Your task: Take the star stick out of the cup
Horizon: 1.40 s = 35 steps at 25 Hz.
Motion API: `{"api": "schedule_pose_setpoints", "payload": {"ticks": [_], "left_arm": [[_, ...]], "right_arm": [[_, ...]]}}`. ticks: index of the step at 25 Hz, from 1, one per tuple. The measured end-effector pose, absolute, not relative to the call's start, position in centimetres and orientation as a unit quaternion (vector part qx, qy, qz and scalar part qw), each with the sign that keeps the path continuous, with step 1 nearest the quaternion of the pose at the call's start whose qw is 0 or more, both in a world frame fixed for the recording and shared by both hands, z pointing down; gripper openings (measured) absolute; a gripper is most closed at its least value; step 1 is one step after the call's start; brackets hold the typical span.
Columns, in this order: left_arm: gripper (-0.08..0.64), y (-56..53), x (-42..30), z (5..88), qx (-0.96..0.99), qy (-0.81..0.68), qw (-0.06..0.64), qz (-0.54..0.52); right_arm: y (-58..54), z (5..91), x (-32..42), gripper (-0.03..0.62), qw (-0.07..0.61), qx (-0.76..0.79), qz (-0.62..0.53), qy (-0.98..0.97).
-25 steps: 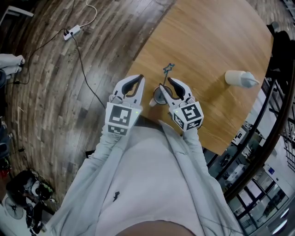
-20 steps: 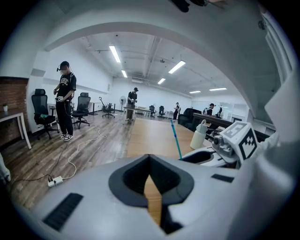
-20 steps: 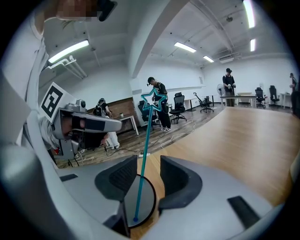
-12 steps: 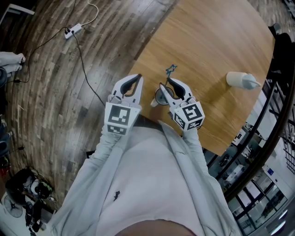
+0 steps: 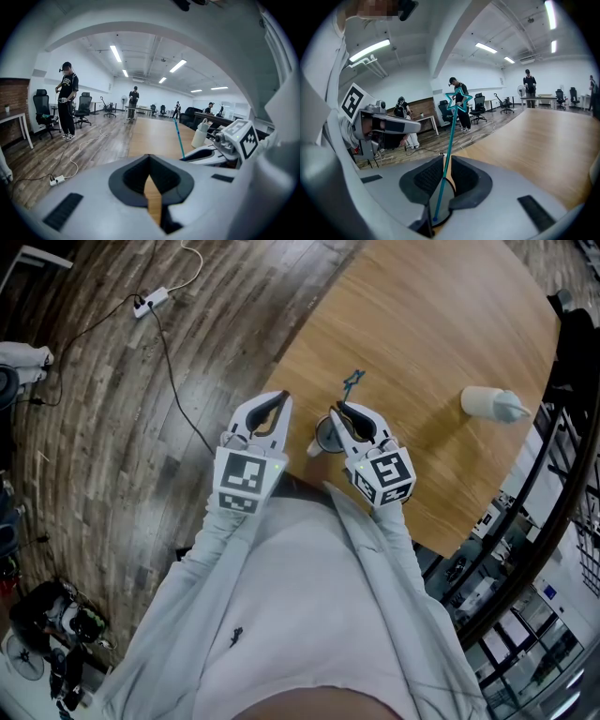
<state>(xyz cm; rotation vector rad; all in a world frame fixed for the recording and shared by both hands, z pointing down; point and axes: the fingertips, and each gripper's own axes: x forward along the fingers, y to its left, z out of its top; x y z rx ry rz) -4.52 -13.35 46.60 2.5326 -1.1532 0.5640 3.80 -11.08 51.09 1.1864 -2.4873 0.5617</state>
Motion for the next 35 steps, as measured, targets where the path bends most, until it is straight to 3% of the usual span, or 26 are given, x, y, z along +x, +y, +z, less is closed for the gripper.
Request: {"api": "schedule_pose_setpoints", "payload": {"ticks": [35], "left_arm": [[0.02,-14.2,-3.9,45.0,0.89,-0.397,0.13,0.185]], "right_arm": [[-11.8,47.6,4.5,0.029,0.127,0.429,0.195,-0.873]]}}
